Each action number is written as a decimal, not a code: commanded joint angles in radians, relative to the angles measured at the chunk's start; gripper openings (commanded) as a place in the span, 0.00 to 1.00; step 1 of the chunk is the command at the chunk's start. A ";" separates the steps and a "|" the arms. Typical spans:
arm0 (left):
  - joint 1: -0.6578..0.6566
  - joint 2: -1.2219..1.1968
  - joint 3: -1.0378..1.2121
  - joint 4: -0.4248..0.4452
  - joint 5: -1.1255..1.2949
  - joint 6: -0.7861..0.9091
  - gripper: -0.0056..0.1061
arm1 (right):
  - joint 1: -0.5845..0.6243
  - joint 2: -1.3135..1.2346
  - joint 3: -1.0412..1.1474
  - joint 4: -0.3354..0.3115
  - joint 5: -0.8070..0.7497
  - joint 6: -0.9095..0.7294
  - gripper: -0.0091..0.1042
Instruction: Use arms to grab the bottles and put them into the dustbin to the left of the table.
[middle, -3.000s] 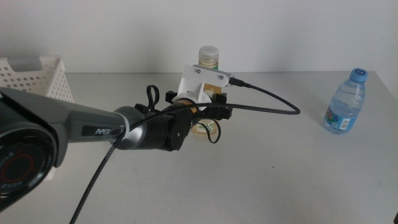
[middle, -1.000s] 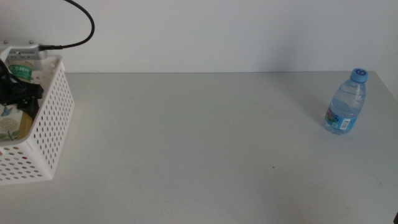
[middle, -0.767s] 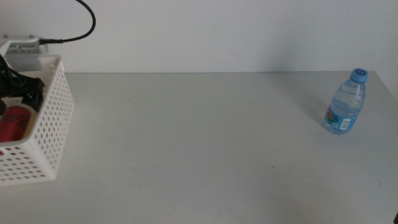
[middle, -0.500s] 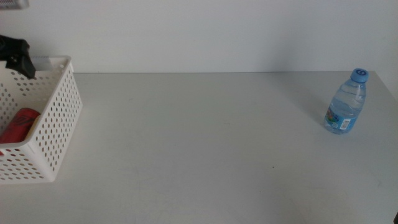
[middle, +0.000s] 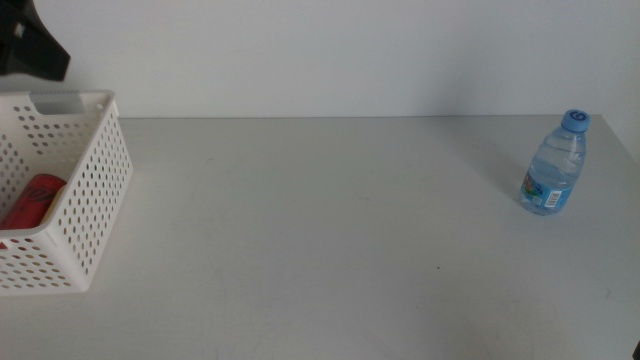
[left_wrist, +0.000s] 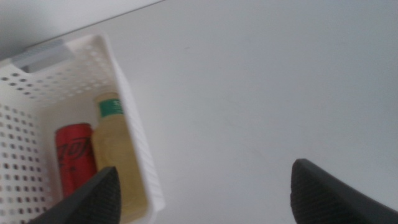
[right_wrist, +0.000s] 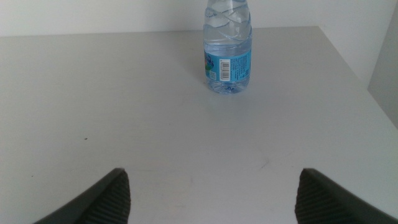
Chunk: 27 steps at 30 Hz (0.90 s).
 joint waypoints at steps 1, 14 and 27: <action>-0.073 -0.100 0.058 -0.015 -0.043 -0.062 0.89 | -0.007 -0.021 -0.010 -0.005 -0.071 -0.009 0.68; -0.392 -0.611 0.808 0.111 -0.618 -0.325 0.89 | -0.007 -0.021 -0.010 -0.005 -0.071 -0.009 0.68; -0.392 -0.834 0.975 0.031 -0.637 -0.333 0.89 | -0.007 -0.021 -0.010 -0.005 -0.071 -0.009 0.68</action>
